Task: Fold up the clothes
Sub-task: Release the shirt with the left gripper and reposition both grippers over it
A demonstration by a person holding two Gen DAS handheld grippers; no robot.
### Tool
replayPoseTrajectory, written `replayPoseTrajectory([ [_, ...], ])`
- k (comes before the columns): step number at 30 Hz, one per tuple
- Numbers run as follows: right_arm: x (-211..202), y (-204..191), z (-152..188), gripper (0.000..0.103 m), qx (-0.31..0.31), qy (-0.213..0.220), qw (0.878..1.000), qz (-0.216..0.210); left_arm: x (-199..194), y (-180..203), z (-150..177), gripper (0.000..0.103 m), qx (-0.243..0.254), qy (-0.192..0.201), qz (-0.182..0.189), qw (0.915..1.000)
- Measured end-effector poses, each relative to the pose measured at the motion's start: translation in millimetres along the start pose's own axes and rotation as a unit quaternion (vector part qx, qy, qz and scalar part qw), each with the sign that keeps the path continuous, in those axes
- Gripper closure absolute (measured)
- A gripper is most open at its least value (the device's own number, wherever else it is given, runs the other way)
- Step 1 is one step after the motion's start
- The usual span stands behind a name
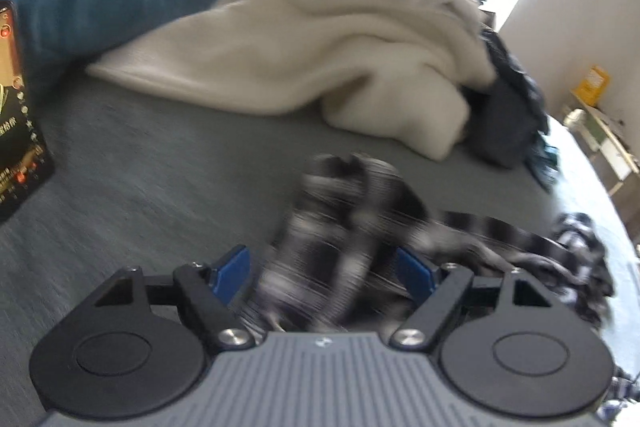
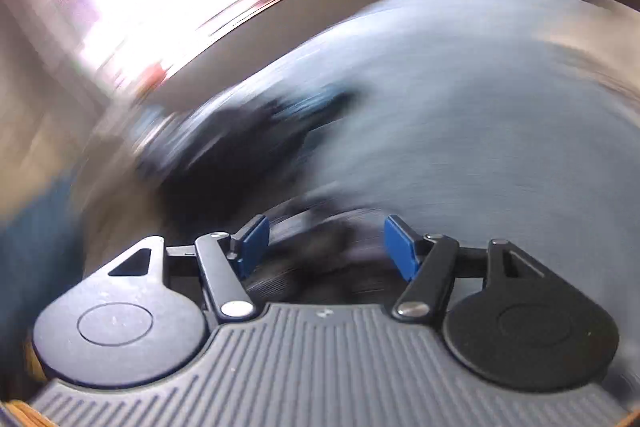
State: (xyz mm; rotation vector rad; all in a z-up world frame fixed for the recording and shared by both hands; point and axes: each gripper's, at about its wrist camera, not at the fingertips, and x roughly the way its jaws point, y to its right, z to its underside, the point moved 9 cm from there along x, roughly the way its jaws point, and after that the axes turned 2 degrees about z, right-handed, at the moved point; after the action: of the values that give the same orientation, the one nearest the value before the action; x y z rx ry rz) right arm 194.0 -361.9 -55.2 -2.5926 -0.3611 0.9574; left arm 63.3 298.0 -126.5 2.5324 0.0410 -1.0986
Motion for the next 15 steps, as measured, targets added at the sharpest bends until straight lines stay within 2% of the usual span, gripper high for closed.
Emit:
replayPoseTrajectory([
  [1, 17, -33, 5, 0.04, -0.055, -0.023, 0.998, -0.029, 6, -2, 0, 0.022, -0.003, -0.002, -0.002, 1.0],
  [3, 43, -85, 19, 0.04, -0.153, -0.052, 0.985, -0.063, 17, -4, 1, 0.022, -0.012, -0.008, 0.001, 0.9999],
  [4, 54, -97, 24, 0.04, -0.185, -0.059, 0.979, -0.058, 22, -4, 2, 0.022, -0.014, -0.009, 0.003, 0.9999],
  [6, 76, -101, 24, 0.04, -0.209, -0.068, 0.975, -0.03, 31, -3, 2, 0.022, -0.008, -0.008, 0.007, 0.9999],
  [9, 95, -74, 3, 0.037, -0.151, -0.069, 0.986, 0.028, 42, -2, -2, 0.022, 0.003, -0.002, 0.007, 1.0],
  [11, 104, -36, -12, 0.027, -0.073, -0.08, 0.992, 0.068, 50, -2, -5, 0.022, 0.006, 0.002, 0.004, 1.0],
  [13, 103, 4, -11, 0.021, 0.011, -0.096, 0.992, 0.086, 59, -4, -4, 0.022, 0.001, 0.003, -0.001, 1.0],
  [15, 102, 44, -10, 0.021, 0.095, -0.112, 0.984, 0.103, 65, -5, -3, 0.022, -0.002, 0.006, -0.006, 1.0],
])
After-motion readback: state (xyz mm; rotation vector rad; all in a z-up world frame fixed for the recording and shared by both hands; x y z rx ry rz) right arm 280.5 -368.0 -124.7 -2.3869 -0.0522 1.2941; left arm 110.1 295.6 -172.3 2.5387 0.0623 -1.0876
